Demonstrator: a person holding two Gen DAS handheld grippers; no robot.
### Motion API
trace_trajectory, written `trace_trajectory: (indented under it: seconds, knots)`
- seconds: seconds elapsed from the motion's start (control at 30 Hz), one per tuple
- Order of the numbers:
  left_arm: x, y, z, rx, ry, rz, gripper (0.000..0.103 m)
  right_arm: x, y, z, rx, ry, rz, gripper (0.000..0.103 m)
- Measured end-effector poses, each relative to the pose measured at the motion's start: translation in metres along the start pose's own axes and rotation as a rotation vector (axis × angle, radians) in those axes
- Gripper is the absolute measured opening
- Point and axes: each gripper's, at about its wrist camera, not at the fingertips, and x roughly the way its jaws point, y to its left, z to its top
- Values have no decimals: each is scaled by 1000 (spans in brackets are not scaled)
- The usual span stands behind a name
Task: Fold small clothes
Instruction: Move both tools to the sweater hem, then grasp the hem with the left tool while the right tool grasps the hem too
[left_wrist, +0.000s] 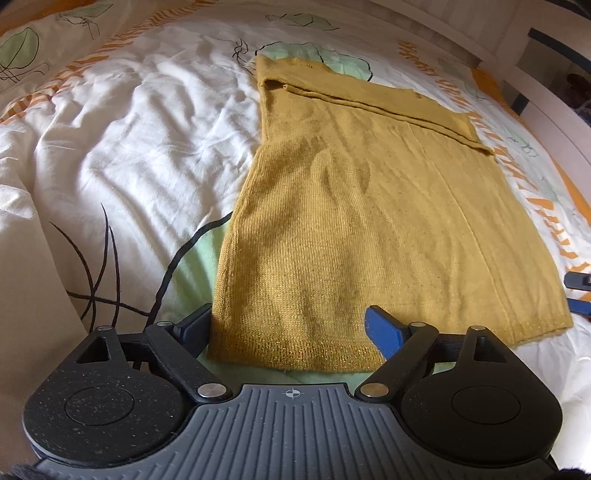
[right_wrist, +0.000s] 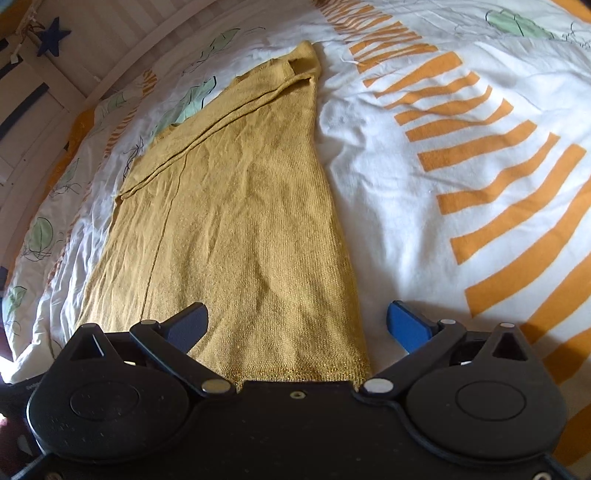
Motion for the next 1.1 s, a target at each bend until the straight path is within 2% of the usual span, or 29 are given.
trace_trajectory:
  seconds: [0.03, 0.13, 0.33, 0.67, 0.77, 0.83, 0.9, 1.1]
  knots:
    - [1, -1, -1, 10, -2, -8, 96, 1, -2, 0, 10, 0, 6, 103]
    - [4, -6, -5, 40, -13, -13, 102, 0, -5, -1, 30, -10, 17, 103]
    - [5, -9, -11, 67, -50, 7, 102, 2, -2, -6, -17, -21, 7, 103]
    - [1, 2, -7, -5, -60, -48, 101, 3, 3, -10, -67, -32, -8, 103]
    - [0, 7, -5, -35, -59, -65, 100, 2, 1, -8, -51, -31, 4, 103]
    - [-2, 10, -4, -54, -60, -64, 87, 2, -1, -7, -36, -23, 20, 103]
    - [-4, 14, -3, -73, -56, -67, 81, 1, -3, -4, -20, -2, 42, 103]
    - [-6, 25, 1, -119, -31, -106, 74, -1, -16, 6, 70, 107, 155, 103]
